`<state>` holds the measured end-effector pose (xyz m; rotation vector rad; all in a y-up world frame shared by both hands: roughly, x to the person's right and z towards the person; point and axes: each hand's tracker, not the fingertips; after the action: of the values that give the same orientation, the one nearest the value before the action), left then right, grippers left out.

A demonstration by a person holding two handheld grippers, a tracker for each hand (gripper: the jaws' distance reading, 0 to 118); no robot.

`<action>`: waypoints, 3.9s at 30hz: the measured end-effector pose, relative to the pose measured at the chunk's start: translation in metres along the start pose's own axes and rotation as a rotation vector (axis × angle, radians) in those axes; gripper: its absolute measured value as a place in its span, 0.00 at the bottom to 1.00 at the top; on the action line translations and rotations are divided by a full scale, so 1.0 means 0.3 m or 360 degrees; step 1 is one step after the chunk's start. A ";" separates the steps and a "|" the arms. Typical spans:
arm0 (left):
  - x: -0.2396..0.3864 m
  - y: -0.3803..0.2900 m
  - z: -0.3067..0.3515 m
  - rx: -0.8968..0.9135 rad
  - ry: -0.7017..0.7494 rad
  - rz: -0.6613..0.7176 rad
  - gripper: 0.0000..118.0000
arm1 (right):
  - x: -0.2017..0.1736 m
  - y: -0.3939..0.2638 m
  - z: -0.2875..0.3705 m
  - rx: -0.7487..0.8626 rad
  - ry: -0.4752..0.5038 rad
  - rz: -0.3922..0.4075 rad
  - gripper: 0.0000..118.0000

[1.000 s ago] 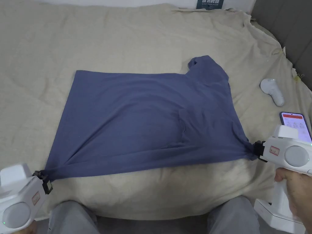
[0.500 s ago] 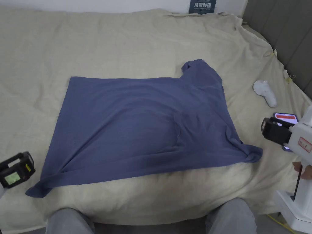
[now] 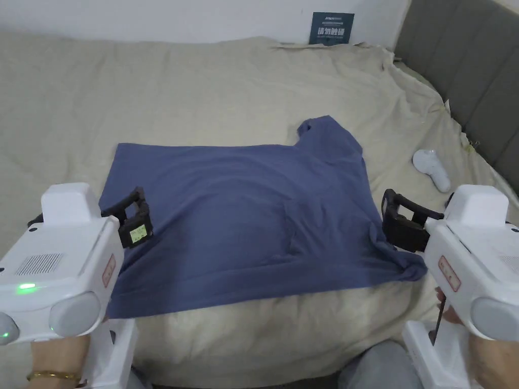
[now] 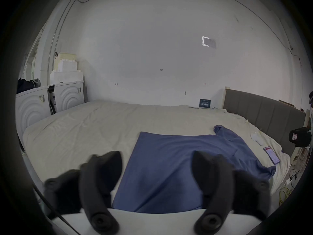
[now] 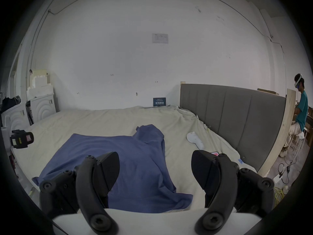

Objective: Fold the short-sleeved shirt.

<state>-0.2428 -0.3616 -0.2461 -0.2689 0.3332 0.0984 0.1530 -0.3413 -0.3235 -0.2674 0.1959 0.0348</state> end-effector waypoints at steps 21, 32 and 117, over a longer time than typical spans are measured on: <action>0.002 0.027 0.060 0.0082 -0.0012 -0.0013 0.00 | -0.007 0.000 0.002 0.0011 -0.0008 -0.0108 0.00; 0.005 0.015 0.047 0.0045 -0.0016 -0.0008 0.00 | 0.079 0.087 -0.220 -0.0741 0.0047 -0.0065 0.02; -0.435 0.033 -0.089 -0.0662 0.0047 0.0455 0.00 | 0.243 0.058 -0.259 -0.0850 -0.0019 -0.0278 0.02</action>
<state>-0.3751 -0.3662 -0.2289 -0.6343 0.3780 0.4487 0.2087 -0.3445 -0.4157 -0.8154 0.1478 -0.0863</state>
